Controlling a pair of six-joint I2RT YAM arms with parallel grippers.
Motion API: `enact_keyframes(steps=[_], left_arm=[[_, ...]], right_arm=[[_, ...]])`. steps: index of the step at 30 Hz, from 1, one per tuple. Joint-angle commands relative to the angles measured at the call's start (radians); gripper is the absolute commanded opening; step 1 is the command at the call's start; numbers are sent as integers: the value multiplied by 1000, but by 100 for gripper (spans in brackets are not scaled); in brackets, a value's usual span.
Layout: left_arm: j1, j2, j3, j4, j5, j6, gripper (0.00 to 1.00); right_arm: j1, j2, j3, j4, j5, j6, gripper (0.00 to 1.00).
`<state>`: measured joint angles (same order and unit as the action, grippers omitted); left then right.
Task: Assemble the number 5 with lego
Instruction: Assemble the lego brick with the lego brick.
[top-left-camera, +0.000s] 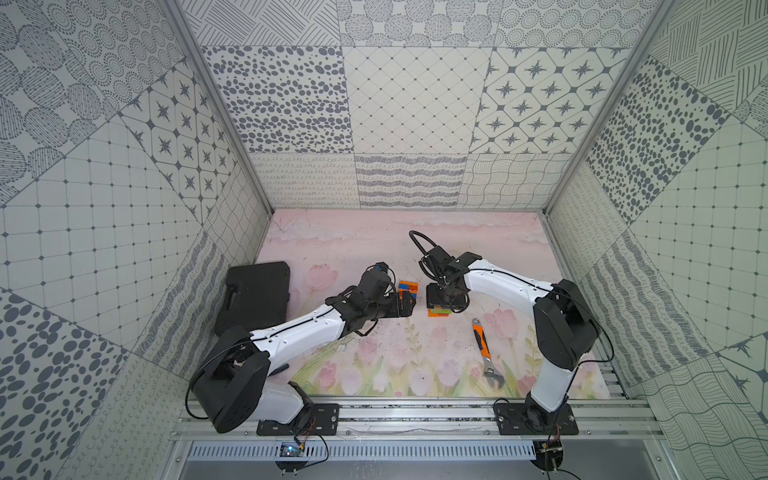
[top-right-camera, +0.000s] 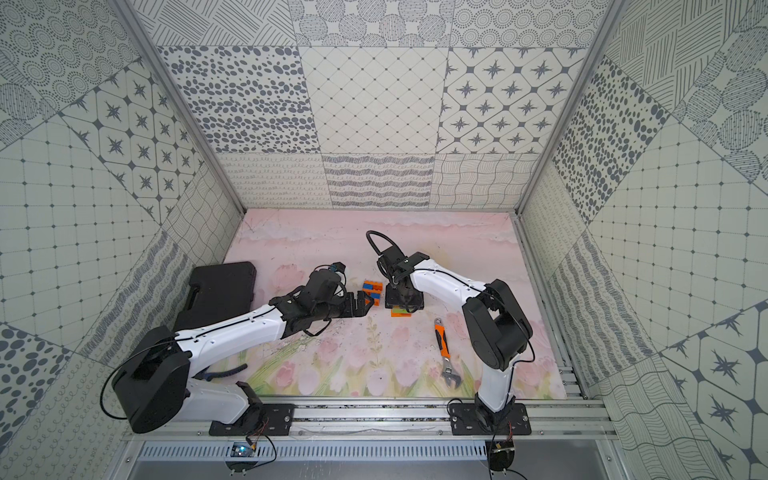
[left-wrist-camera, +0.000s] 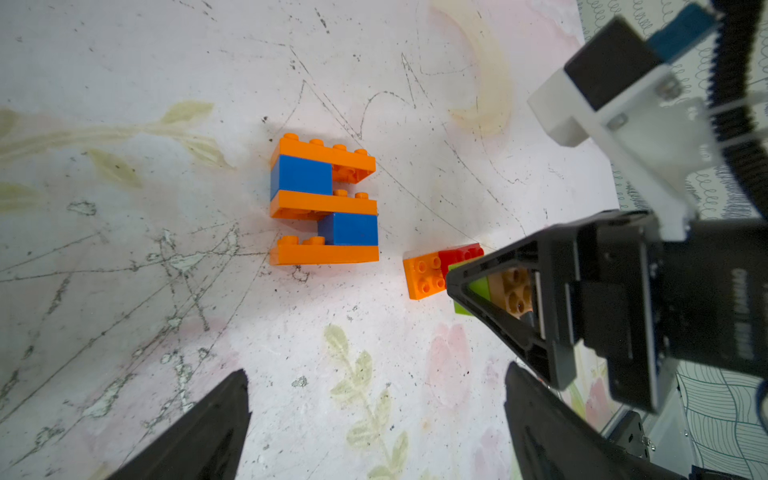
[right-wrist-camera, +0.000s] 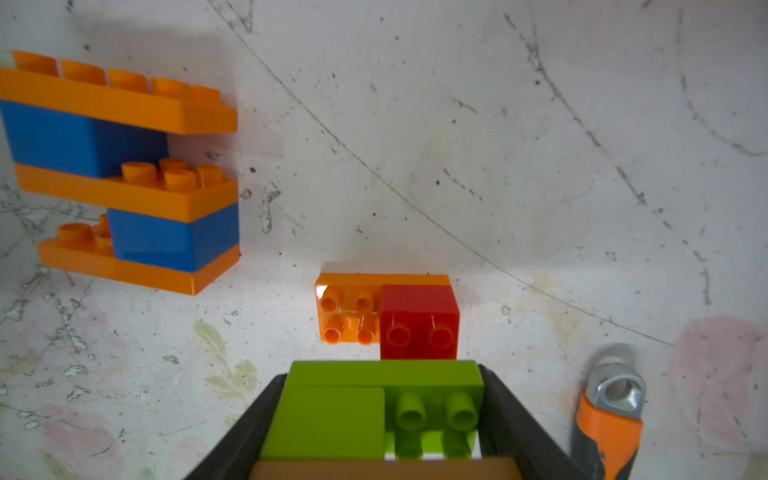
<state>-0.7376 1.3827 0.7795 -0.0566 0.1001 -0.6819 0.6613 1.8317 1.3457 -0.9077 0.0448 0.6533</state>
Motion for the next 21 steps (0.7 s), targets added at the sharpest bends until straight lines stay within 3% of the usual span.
enact_keyframes(steps=[1,21], left_arm=[[-5,2,16,39,25,1,99],[-7,-24,-16,34,-2,-11,99]], right_arm=[[-7,33,29,-4,-1,-23,64],[3,98,-28,11,-7,2,64]])
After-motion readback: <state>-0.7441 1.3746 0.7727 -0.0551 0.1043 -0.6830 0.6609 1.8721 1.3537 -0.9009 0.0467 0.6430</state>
